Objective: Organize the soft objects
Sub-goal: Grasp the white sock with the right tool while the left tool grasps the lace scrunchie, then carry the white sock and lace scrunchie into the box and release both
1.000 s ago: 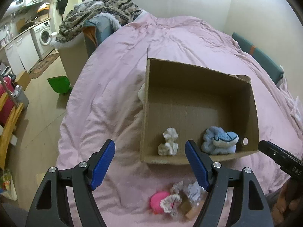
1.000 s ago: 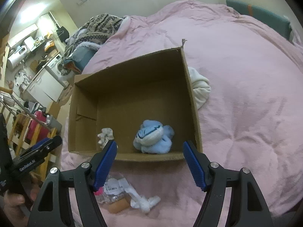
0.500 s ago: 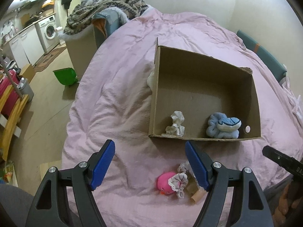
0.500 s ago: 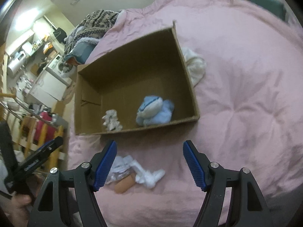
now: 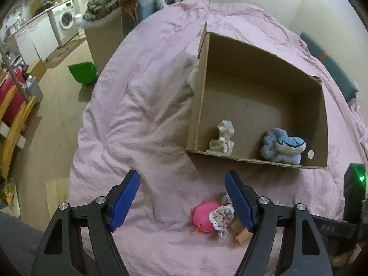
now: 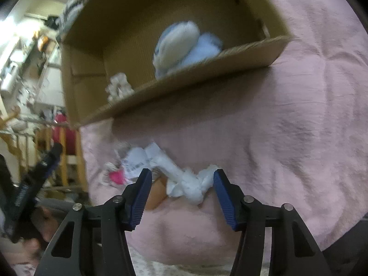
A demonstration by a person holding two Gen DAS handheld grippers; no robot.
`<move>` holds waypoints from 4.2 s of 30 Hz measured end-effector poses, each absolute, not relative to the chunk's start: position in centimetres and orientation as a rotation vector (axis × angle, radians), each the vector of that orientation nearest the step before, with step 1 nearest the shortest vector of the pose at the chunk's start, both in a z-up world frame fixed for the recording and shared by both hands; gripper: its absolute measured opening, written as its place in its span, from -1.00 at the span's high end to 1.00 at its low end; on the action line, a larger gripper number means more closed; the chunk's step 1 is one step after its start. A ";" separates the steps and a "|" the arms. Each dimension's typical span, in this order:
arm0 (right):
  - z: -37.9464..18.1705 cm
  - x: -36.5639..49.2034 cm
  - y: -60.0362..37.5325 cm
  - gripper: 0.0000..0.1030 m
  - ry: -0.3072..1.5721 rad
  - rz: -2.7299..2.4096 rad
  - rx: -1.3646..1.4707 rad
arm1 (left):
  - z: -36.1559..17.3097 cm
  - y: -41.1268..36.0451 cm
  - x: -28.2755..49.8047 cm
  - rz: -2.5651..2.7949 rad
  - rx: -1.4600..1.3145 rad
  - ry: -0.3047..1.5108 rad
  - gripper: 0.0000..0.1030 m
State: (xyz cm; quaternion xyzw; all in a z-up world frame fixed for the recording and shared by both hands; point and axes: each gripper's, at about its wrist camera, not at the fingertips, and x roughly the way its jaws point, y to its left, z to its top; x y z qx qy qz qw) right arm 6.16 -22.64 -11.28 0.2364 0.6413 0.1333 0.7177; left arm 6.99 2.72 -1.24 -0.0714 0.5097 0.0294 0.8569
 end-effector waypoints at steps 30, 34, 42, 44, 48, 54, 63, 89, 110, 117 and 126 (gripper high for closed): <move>-8.0 6.1 -23.1 0.93 1.255 0.279 0.482 | -7.3 -4.2 7.2 -0.205 0.101 1.302 0.53; -7.9 6.1 -23.3 0.93 1.258 0.283 0.465 | -6.6 -4.3 7.2 -0.209 0.094 1.265 0.82; -7.2 5.7 -23.8 0.93 1.226 0.307 0.488 | -2.0 -1.8 6.0 -0.209 -0.029 1.119 0.83; -6.9 5.5 -23.8 0.93 1.212 0.318 0.488 | -1.3 -1.2 6.0 -0.188 -0.048 1.090 0.83; -6.3 5.1 -23.6 0.93 1.196 0.336 0.477 | -0.8 -0.3 5.7 -0.147 -0.057 1.066 0.83; -5.4 4.7 -23.4 0.93 1.159 0.369 0.465 | 0.2 -0.4 5.1 -0.137 -0.052 1.023 0.83; -2.4 3.9 -23.3 0.93 1.018 0.444 0.472 | 3.1 -0.1 4.1 -0.096 -0.055 0.852 0.83; -0.3 10.3 -24.2 0.93 0.914 0.387 0.402 | 3.7 -2.5 12.9 -0.096 0.018 0.773 0.83; -3.3 10.9 -21.9 0.92 1.029 0.387 0.321 | 0.4 -2.6 14.1 -0.111 -0.025 0.898 0.82; -3.4 11.0 -21.7 0.92 1.036 0.386 0.312 | 0.1 -2.3 14.4 -0.094 -0.037 0.912 0.82; -3.3 10.9 -22.1 0.92 1.023 0.376 0.329 | 0.0 -2.4 14.3 -0.105 -0.024 0.904 0.82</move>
